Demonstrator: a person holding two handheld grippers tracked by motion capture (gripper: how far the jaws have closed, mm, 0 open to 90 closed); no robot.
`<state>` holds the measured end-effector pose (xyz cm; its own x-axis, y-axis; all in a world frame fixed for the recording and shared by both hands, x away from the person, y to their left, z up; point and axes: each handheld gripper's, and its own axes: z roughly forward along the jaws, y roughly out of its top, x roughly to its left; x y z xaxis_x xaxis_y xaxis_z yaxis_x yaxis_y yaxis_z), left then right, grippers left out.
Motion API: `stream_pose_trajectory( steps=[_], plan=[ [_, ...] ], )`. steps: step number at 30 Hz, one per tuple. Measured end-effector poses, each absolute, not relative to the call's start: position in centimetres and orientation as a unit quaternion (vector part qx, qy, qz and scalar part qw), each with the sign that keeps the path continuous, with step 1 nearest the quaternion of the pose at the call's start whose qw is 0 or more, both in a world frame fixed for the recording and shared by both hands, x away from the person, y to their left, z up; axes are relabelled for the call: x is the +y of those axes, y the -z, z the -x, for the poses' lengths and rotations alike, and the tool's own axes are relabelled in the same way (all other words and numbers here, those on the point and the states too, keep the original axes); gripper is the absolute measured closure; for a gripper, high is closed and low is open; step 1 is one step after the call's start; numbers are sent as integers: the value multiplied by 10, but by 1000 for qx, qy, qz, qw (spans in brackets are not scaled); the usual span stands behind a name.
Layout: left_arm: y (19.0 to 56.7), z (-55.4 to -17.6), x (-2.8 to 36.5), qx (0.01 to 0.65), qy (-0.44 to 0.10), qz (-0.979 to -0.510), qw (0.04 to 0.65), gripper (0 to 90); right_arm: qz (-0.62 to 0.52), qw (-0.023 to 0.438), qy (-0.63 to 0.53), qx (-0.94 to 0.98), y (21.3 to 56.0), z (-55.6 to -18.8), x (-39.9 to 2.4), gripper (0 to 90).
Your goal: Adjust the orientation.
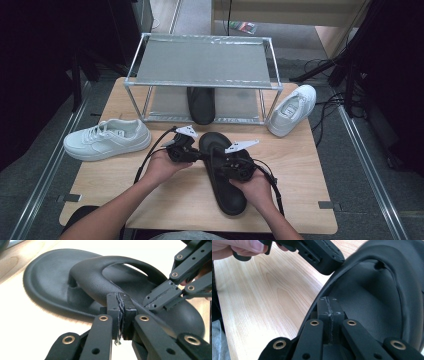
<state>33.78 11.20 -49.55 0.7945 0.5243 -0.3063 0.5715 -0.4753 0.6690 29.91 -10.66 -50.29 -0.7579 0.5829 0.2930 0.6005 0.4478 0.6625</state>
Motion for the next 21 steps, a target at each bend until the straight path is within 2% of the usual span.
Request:
stream_pose_trajectory(
  steps=[10, 17, 21],
  plan=[
    [495, -340, 112, 319, 32, -858, 402, 854, 350, 12, 400, -847, 502, -299, -108, 900],
    [482, -336, 124, 318, 50, -847, 422, 661, 355, -17, 427, -832, 488, -295, -124, 815],
    [478, -332, 129, 312, 28, -854, 416, 559, 361, -42, 437, -823, 483, -289, -136, 721]
  ],
)
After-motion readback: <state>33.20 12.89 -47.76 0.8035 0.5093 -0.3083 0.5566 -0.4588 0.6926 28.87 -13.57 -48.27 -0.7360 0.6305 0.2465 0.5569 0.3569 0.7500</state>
